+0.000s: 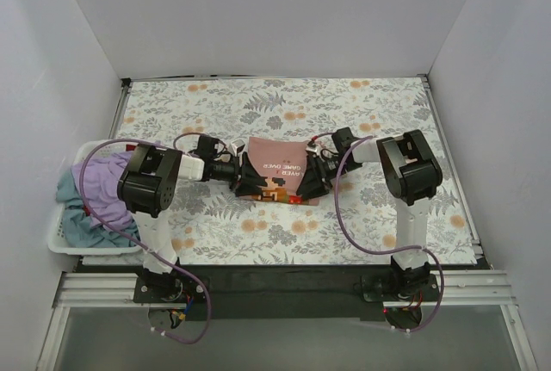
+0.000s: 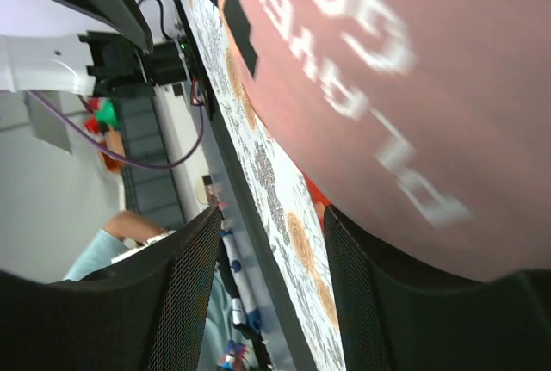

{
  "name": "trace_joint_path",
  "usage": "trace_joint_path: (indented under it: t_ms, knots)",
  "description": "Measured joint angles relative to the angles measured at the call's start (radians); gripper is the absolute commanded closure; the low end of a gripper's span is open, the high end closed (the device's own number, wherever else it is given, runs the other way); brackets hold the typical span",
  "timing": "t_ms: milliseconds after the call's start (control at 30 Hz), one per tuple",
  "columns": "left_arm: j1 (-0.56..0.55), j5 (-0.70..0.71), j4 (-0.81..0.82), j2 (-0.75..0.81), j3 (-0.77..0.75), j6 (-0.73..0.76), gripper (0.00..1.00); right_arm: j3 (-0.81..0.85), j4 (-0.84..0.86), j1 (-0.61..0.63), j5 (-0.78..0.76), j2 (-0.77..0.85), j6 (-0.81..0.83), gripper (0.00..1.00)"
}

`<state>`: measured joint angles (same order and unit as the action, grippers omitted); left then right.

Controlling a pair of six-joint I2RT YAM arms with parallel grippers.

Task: Fold and stack the t-shirts
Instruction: Fold the tshirt, then neatly place the folded tshirt to the corner

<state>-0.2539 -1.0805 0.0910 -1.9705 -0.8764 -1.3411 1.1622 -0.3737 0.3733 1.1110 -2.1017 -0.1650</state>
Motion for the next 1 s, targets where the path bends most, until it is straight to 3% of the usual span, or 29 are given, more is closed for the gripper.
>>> trace_joint_path:
  t_ms: [167,300,400,433,467,500,567,600,767,1000]
  knots:
    - [0.039,-0.011,-0.02,0.005,0.008,0.001,0.5,-0.027,-0.026,-0.07,-0.003,0.023,0.009,0.4]
    - [0.047,0.069,-0.094,0.083,0.007,0.063,0.5,-0.053,-0.046,-0.073,-0.077,0.107,0.037,0.38]
    - [0.028,0.234,-0.207,0.225,-0.015,0.173,0.51,-0.053,-0.063,-0.074,-0.13,0.21,0.064,0.33]
    - [0.007,0.31,-0.25,0.275,-0.047,0.216,0.5,-0.053,-0.068,-0.076,-0.153,0.262,0.074,0.16]
    - [-0.027,0.393,-0.285,0.318,-0.088,0.261,0.47,-0.05,-0.073,-0.079,-0.181,0.316,0.078,0.02]
    - [-0.072,0.478,-0.314,0.353,-0.136,0.303,0.43,-0.043,-0.076,-0.085,-0.208,0.368,0.087,0.02]
    - [-0.175,0.597,-0.352,0.394,-0.235,0.376,0.2,-0.01,-0.082,-0.101,-0.266,0.454,0.116,0.02]
    - [-0.222,0.641,-0.364,0.4,-0.275,0.402,0.19,0.011,-0.087,-0.114,-0.294,0.484,0.126,0.02]
    - [-0.389,0.807,-0.452,0.334,-0.377,0.481,0.18,0.063,-0.119,-0.19,-0.419,0.542,0.18,0.02]
    - [-0.43,0.982,-0.567,0.065,-0.466,0.519,0.17,0.027,-0.176,-0.232,-0.488,0.554,0.211,0.02]
